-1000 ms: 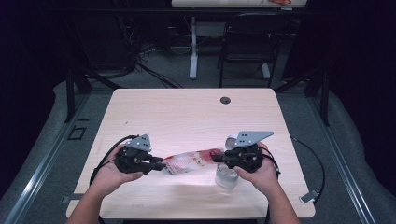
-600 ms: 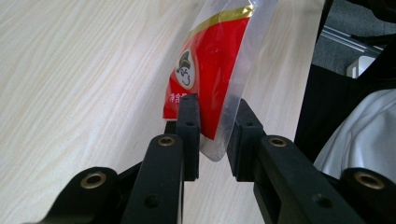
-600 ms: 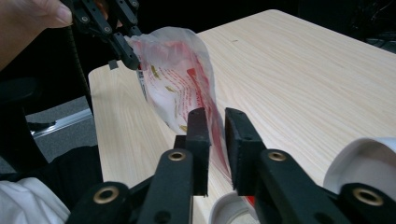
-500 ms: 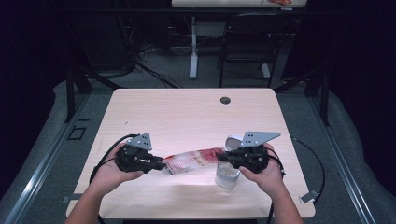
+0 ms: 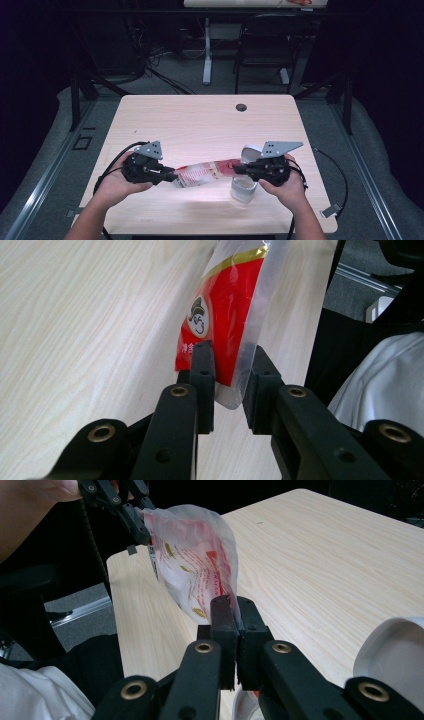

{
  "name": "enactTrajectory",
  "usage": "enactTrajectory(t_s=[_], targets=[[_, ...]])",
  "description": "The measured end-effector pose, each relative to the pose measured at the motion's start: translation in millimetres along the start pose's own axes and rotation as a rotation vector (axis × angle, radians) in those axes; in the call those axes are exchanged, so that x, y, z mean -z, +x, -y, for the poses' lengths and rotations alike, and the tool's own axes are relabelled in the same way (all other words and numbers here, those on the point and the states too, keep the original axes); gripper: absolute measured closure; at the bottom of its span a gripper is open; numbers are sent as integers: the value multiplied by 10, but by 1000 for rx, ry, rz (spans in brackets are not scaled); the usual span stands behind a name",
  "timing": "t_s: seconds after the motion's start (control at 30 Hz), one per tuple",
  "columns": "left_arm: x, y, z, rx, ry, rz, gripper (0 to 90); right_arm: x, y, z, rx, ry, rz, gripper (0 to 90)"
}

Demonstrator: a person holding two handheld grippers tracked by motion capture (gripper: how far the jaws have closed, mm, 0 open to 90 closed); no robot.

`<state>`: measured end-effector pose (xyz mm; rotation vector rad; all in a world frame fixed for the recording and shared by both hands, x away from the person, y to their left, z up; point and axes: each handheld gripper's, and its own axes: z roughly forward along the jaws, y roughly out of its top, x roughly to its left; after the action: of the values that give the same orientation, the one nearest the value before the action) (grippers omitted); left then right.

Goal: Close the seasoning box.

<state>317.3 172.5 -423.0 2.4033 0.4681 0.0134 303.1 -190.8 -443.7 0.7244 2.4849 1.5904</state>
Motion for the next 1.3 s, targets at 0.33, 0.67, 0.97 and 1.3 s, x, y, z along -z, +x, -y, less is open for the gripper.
enactTrajectory(t_s=[0.33,0.67,0.97,1.3], targets=[[48,-8,-70,-16,17,-4,779,18,-1,5,-4,2,0,889],[91,-30,-125,-14,30,-3,779,30,-1,1,-1,8,1,888],[101,-17,-145,-17,32,2,779,27,-9,7,-7,5,9,881],[105,-17,-153,-20,34,-2,779,21,-5,11,2,9,24,878]])
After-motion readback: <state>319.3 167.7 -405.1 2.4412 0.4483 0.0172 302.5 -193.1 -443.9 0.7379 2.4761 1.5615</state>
